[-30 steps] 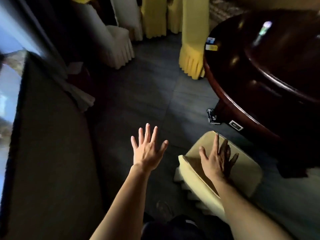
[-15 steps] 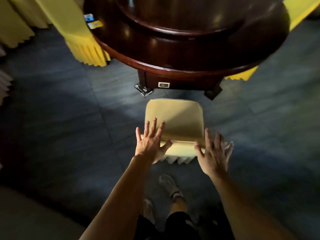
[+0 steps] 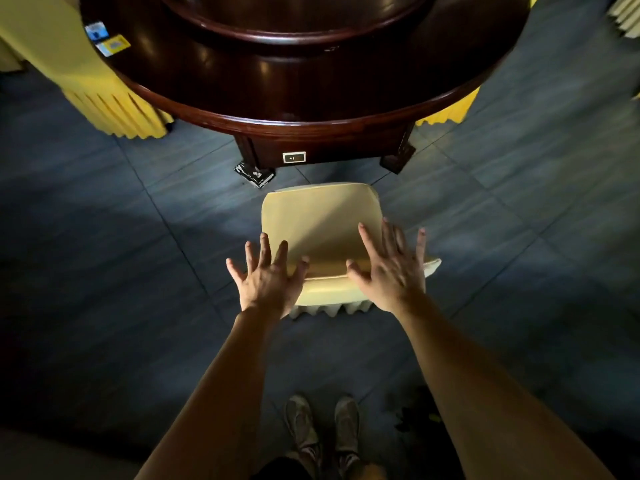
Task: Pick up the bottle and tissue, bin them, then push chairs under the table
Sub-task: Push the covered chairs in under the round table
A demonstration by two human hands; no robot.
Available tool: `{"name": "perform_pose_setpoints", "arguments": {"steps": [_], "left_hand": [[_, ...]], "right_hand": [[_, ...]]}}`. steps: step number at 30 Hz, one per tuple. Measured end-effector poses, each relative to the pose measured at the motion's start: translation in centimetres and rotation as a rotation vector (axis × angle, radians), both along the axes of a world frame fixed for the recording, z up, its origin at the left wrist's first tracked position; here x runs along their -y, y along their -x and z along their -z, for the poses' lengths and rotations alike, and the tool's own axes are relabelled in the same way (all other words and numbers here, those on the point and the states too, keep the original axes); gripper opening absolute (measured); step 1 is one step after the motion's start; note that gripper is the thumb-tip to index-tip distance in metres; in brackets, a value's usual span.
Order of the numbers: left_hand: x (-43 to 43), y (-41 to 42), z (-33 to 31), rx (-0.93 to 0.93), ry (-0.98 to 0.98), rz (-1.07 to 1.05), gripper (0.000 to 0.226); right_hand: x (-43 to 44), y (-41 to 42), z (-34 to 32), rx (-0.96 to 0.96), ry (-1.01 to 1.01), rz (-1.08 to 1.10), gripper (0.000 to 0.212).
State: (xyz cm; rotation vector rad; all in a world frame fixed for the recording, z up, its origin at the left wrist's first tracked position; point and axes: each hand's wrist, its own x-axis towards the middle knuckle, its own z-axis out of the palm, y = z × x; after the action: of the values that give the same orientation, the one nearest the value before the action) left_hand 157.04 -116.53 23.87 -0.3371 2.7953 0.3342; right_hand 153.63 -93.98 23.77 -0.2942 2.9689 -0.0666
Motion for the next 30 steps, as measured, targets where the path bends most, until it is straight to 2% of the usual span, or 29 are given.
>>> {"name": "perform_pose_setpoints", "arguments": {"steps": [5, 14, 30], "left_hand": [[-1.7, 1.1, 0.3, -0.121, 0.104, -0.009, 0.092], [-1.0, 3.2, 1.5, -0.202, 0.129, -0.041, 0.086], [1.3, 17.8, 2.0, -0.291, 0.096, -0.026, 0.089]], "right_hand": [[-0.1, 0.2, 0.0, -0.075, 0.036, -0.003, 0.085], [0.6, 2.1, -0.4, -0.076, 0.101, 0.024, 0.088], [2.7, 16.5, 1.0, -0.139, 0.063, 0.045, 0.089]]}}
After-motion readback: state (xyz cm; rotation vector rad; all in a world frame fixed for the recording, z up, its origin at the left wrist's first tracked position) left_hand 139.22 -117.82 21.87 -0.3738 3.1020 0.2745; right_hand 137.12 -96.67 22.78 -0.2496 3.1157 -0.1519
